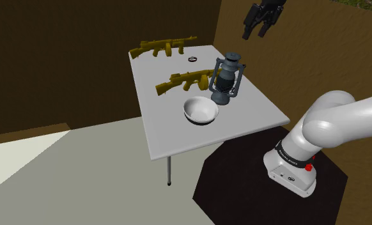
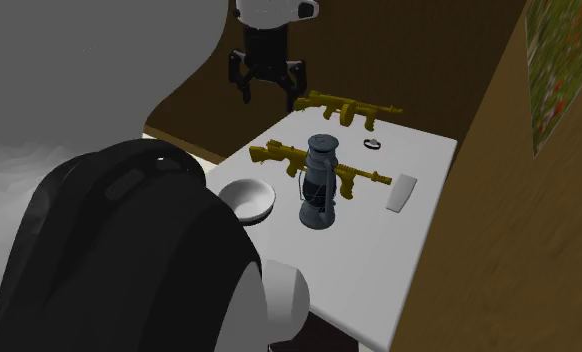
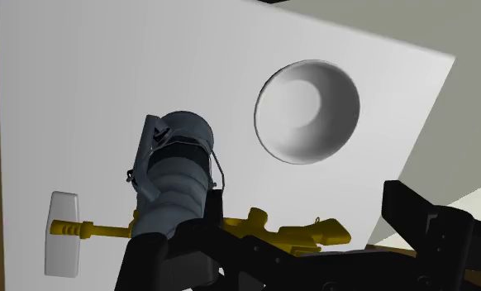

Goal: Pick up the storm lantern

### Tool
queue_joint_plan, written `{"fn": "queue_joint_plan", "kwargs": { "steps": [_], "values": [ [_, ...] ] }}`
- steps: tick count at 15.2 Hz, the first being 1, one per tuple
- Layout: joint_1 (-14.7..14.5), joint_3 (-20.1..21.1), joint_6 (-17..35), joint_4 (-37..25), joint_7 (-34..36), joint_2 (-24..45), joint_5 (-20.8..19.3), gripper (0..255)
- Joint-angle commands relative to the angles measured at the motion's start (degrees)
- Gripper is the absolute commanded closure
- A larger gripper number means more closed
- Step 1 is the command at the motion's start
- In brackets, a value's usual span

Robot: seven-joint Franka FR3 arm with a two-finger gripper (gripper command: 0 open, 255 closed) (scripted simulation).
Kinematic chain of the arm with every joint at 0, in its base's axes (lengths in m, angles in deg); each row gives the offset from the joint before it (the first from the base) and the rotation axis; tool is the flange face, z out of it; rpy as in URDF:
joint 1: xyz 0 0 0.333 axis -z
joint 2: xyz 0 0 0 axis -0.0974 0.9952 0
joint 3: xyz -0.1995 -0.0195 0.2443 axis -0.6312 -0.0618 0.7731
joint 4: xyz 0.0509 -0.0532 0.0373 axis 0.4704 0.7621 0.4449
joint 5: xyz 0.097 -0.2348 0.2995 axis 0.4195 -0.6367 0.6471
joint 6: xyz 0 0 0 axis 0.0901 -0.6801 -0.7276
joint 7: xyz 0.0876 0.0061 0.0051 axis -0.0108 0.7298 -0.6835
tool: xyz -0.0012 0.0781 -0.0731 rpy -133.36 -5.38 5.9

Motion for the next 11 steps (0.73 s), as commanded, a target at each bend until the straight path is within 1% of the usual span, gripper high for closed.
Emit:
{"fn": "queue_joint_plan", "kwargs": {
  "steps": [1,6,11],
  "values": [
    [0.0,0.0,0.0,0.0,0.0,0.0,0.0,0],
    [-1.1,-7.2,6.7,6.5,-13.3,-0.2,-3.4,0],
    [-2.4,-15.1,14.0,10.0,-26.9,3.1,-6.5,0]
  ]
}}
